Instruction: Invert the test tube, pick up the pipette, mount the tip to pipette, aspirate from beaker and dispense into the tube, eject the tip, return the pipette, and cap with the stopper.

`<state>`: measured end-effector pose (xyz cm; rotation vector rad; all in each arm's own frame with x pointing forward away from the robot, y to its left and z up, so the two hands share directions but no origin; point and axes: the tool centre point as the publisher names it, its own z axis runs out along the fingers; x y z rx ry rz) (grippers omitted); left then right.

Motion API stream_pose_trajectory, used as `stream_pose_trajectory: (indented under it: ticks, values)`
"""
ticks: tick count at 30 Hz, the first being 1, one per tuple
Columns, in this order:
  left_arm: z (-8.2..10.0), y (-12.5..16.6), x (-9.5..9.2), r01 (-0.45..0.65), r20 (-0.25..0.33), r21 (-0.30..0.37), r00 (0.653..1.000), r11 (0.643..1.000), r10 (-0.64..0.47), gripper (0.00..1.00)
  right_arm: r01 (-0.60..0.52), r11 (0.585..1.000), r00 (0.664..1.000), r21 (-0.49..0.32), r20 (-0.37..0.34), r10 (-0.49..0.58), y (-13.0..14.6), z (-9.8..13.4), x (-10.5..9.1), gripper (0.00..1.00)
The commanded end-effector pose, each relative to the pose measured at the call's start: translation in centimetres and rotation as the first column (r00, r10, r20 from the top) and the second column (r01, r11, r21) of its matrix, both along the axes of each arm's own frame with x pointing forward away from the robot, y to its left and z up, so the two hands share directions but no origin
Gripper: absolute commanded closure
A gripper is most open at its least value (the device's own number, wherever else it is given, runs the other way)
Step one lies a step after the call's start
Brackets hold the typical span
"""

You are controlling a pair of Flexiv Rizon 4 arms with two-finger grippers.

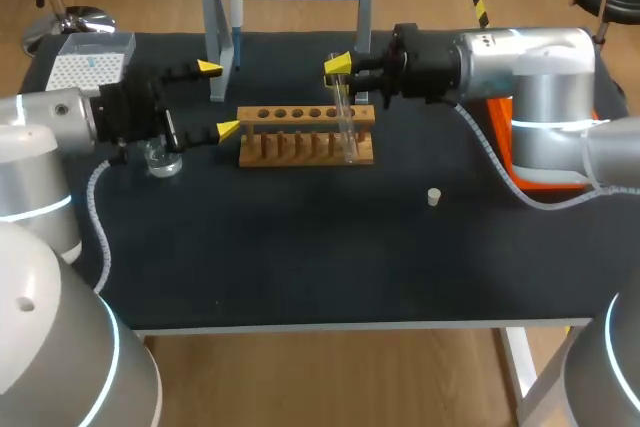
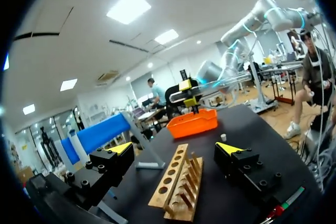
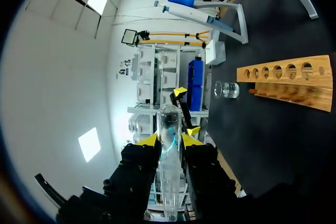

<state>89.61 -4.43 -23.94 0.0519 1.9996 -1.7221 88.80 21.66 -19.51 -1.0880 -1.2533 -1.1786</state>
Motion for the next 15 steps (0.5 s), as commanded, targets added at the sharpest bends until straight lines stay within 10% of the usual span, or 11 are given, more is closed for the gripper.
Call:
stream_pose_trajectory:
  ticks: [1, 6, 10, 13, 15]
  values:
    - [-0.6, 0.6, 0.6, 0.042, 0.024, -0.053, 0.999, 0.998, -0.041, 0.00, 0.000, 1.000, 1.000, -0.002, 0.000, 0.000, 0.0, 0.1, 0.0, 1.00]
    - [-0.6, 0.6, 0.6, 0.042, 0.024, -0.053, 0.999, 0.998, -0.041, 0.00, 0.000, 1.000, 1.000, -0.002, 0.000, 0.000, 0.0, 0.1, 0.0, 1.00]
    - [0.4, -0.2, 0.0, 0.019, 0.353, -0.012, 0.935, 1.000, -0.014, 0.00, 0.000, 1.000, 1.000, -0.002, 0.000, 0.000, 0.0, 0.1, 0.0, 1.00]
    - [1.1, -1.2, -1.2, 0.037, 0.585, 0.064, 0.808, 0.997, -0.068, 0.00, 0.000, 1.000, 1.000, -0.002, 0.000, 0.000, 0.0, 0.1, 0.0, 1.00]
    - [1.1, -1.4, -1.4, -0.029, 0.614, 0.081, 0.789, 0.996, -0.027, 0.00, 0.000, 1.000, 1.000, -0.002, 0.000, 0.000, 0.0, 0.1, 0.0, 1.00]
